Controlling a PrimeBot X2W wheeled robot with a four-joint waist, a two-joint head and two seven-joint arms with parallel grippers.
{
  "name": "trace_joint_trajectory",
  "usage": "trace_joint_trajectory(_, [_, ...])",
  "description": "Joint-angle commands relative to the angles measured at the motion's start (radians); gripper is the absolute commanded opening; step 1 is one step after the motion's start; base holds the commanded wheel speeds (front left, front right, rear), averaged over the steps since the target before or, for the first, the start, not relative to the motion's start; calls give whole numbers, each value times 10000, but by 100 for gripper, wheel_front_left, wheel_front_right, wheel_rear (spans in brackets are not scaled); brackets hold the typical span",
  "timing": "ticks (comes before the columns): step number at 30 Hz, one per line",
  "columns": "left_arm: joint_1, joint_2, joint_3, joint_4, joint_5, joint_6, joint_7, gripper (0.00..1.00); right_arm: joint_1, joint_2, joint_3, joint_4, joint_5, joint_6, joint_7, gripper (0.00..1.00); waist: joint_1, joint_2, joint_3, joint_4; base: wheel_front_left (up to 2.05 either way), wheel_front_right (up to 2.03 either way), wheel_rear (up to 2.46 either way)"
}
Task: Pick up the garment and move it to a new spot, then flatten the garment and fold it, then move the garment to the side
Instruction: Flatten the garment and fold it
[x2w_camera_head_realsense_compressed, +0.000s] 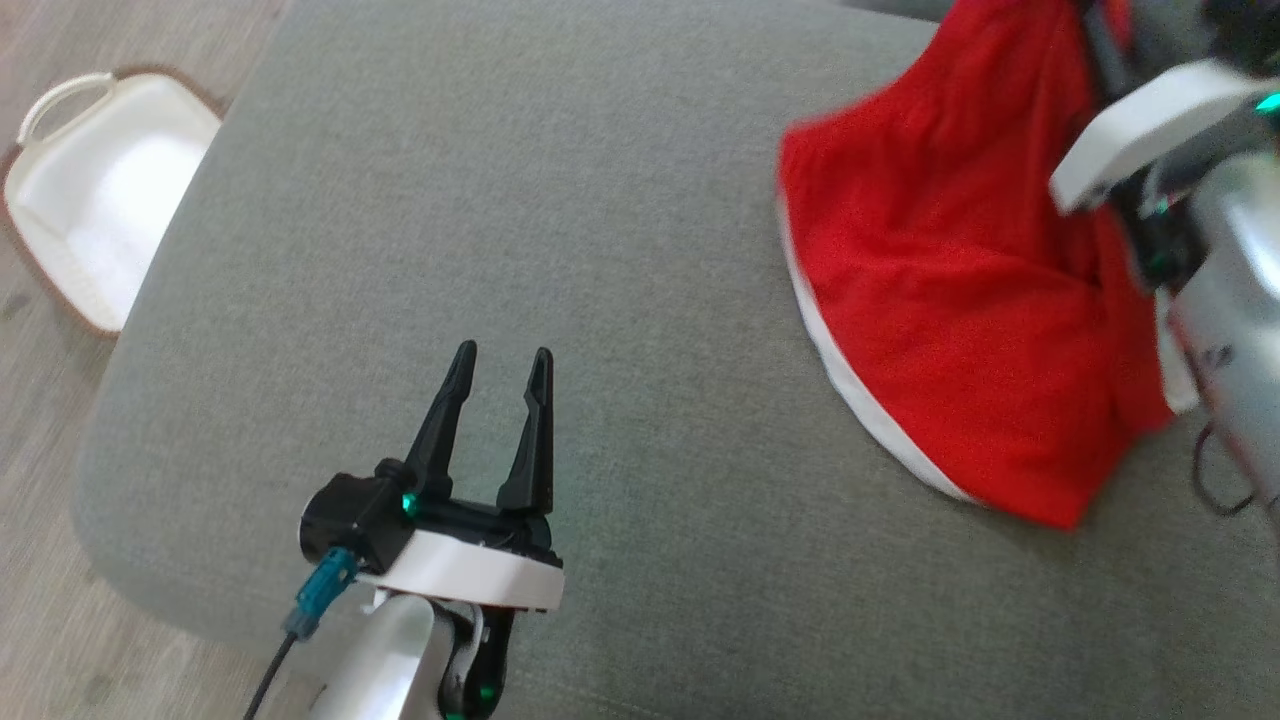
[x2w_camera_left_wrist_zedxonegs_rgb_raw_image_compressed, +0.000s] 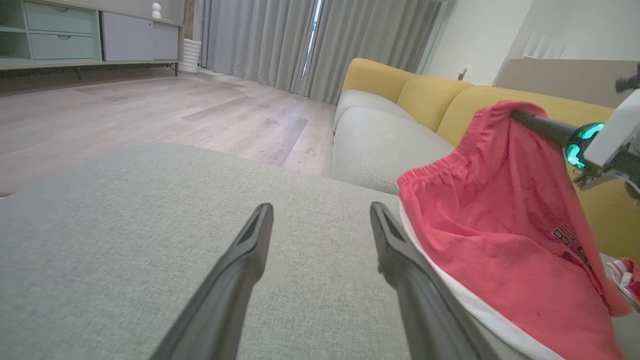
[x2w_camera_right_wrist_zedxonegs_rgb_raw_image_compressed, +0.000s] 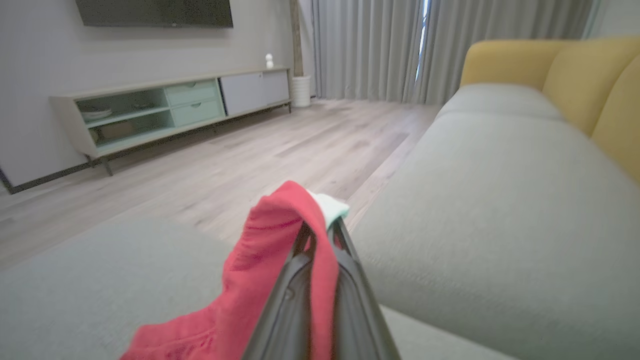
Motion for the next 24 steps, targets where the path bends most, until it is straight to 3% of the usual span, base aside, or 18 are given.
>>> trace_joint_trajectory(1, [-200, 40, 362, -255, 129, -7, -80, 100, -535, -57, -78, -262, -151, -7, -245, 0, -1, 0, -220, -218, 0, 0, 0])
trace_joint_trajectory(11, [105, 40, 638, -392, 319, -66, -80, 100, -1291, -20, 7, -1483, -840, -7, -596, 0, -1, 0, -949, -718, 0, 0, 0])
trace_joint_trajectory(19, [374, 39, 745, -415, 460, -122, -80, 100, 1144, 1240, 2492, -3238, -601, -7, 560, 0, -1, 0, -1236, -758, 0, 0, 0])
trace_joint_trajectory(24, [378, 39, 795, -377, 508, -152, -80, 100, 2545, 1860, 3998, -3659, -235, -7, 1207, 0, -1, 0, -1268, -745, 0, 0, 0])
